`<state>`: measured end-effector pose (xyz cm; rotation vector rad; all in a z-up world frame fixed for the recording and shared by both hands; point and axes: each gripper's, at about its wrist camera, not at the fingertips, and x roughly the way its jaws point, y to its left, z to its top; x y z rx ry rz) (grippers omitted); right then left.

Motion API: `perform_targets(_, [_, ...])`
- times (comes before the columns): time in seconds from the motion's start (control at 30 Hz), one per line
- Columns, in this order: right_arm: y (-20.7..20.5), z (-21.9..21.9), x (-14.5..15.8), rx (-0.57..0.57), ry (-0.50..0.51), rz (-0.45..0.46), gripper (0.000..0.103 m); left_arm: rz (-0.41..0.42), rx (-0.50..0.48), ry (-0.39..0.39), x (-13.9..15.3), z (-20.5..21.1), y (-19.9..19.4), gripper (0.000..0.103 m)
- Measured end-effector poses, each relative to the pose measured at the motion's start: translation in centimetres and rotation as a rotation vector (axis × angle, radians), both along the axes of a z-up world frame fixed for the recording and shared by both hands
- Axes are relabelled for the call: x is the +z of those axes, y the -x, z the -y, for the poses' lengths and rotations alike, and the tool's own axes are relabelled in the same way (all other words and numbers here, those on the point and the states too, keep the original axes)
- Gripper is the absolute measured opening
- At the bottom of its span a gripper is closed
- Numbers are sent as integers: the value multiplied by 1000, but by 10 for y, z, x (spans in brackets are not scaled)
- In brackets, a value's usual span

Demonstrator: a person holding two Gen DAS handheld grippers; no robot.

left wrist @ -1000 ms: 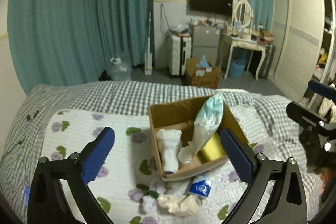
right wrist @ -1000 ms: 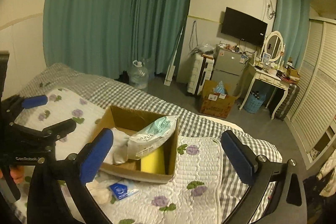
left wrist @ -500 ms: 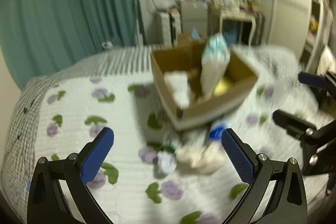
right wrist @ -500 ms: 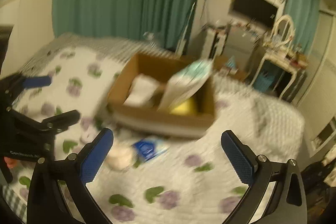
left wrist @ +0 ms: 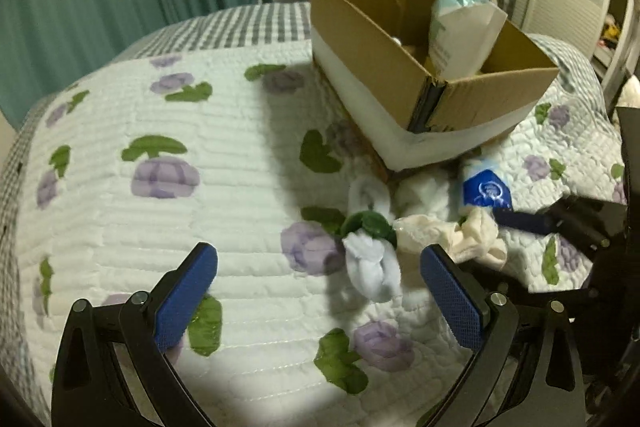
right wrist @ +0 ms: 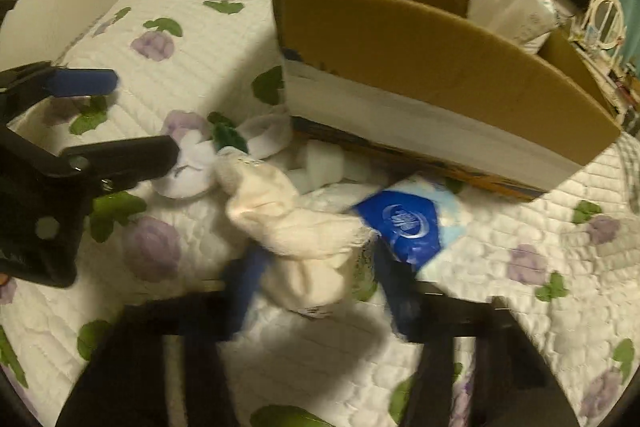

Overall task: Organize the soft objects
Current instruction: 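Grasp the rolled white towel with the left tool while the right tool grasps the cream cloth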

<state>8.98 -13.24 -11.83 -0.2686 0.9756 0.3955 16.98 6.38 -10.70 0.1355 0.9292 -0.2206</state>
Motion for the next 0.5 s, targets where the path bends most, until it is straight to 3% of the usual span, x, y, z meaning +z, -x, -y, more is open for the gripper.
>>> perform_targets(0.1, [1, 10, 9, -20, -42, 25, 17, -9, -12, -17, -2, 7, -3, 102])
perform_targets(0.27, [5, 41, 46, -101, -109, 126, 16, -42, -36, -83, -10, 22, -11, 93])
perform_targets(0.33, [2, 50, 50, -127, -88, 145, 17, -67, -53, -104, -17, 28, -17, 85])
perform_targets(0.4, [-3, 59, 48, -153, -100, 124, 17, -108, -60, -122, -26, 33, -23, 71])
perform_targets(0.47, [-8, 65, 41, -169, -118, 92, 17, -135, -70, -142, -37, 37, -28, 67])
perform_targets(0.5, [-7, 66, 38, -173, -114, 87, 17, -138, -70, -153, -40, 39, -29, 58])
